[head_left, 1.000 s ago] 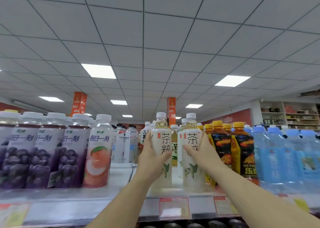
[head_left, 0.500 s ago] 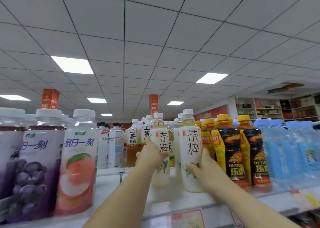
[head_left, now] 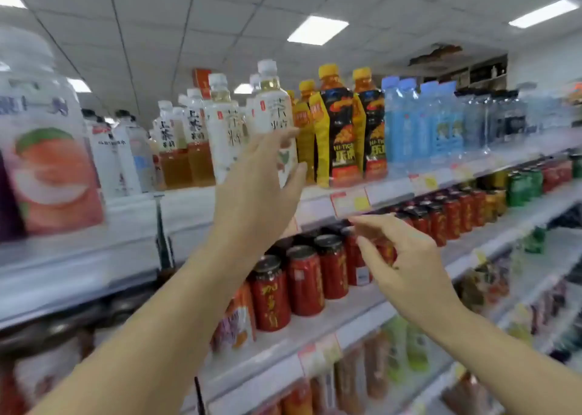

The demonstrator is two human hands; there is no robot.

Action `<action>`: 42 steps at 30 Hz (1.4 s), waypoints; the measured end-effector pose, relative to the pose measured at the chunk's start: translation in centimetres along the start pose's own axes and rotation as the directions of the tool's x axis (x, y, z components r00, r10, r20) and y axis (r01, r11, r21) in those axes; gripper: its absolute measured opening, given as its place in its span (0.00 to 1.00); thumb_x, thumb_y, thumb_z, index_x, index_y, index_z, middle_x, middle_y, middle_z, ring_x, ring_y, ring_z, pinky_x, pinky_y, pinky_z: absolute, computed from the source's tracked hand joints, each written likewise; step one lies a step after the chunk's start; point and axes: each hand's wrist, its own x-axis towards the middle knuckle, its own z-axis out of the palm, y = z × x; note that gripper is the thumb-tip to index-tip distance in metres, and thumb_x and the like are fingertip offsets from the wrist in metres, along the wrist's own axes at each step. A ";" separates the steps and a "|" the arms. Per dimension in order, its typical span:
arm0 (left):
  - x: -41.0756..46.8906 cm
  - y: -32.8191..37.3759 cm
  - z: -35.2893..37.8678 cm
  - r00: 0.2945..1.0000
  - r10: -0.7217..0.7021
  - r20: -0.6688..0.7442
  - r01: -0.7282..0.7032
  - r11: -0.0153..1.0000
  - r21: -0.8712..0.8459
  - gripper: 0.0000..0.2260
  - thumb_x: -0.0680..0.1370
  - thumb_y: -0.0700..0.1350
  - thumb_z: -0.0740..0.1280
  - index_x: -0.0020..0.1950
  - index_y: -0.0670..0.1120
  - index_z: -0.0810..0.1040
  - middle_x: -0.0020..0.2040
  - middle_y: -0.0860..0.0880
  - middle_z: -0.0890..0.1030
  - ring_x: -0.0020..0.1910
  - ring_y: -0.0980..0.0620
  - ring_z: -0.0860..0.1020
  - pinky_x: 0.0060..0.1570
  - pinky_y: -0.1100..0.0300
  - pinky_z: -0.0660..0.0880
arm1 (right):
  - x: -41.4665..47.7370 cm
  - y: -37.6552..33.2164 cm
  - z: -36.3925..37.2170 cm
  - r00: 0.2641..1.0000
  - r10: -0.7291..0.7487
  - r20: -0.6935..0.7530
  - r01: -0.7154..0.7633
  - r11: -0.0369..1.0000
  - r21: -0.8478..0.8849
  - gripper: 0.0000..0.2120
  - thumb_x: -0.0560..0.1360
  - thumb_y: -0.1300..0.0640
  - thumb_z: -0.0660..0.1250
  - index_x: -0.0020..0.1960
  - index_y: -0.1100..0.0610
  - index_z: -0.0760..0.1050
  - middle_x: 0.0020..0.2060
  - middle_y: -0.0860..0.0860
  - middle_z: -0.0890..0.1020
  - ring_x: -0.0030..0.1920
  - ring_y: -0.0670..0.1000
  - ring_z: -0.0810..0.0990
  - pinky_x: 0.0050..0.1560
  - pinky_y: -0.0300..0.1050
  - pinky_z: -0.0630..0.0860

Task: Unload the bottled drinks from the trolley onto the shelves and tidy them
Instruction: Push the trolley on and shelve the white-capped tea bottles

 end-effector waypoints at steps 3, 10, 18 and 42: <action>-8.2 2.5 5.0 0.994 0.066 0.086 -0.046 0.975 -0.216 0.12 0.77 0.45 0.64 0.60 0.53 0.74 0.49 0.58 0.77 0.43 0.59 0.76 0.43 0.59 0.75 | -10.8 3.4 -2.2 0.961 0.255 0.104 -0.249 0.966 -0.071 0.11 0.75 0.61 0.67 0.54 0.49 0.77 0.45 0.37 0.79 0.48 0.37 0.78 0.49 0.26 0.72; -29.1 5.8 20.7 0.731 -0.109 0.673 0.355 0.904 -0.239 0.09 0.78 0.44 0.63 0.56 0.49 0.78 0.49 0.52 0.81 0.43 0.53 0.79 0.46 0.54 0.77 | -33.0 7.8 -8.3 0.541 0.834 0.114 -0.781 0.547 -0.301 0.08 0.73 0.65 0.68 0.50 0.55 0.80 0.35 0.46 0.80 0.34 0.37 0.77 0.38 0.25 0.69; -47.6 6.0 28.1 0.236 -0.164 0.958 0.431 0.901 0.048 0.13 0.79 0.47 0.61 0.63 0.54 0.74 0.56 0.54 0.79 0.50 0.53 0.78 0.47 0.58 0.74 | -48.6 10.7 -10.5 0.030 0.987 0.155 -0.874 0.101 -0.475 0.12 0.74 0.62 0.64 0.56 0.54 0.77 0.44 0.49 0.82 0.45 0.50 0.81 0.50 0.44 0.76; -57.1 -1.8 38.0 -0.244 0.423 0.873 -0.383 0.785 -0.487 0.29 0.75 0.40 0.64 0.73 0.54 0.58 0.77 0.51 0.55 0.76 0.48 0.50 0.71 0.47 0.55 | -59.3 8.1 -3.9 -0.471 0.797 0.378 -0.855 -0.308 -0.417 0.38 0.66 0.50 0.74 0.69 0.46 0.58 0.50 0.50 0.78 0.37 0.48 0.81 0.32 0.39 0.79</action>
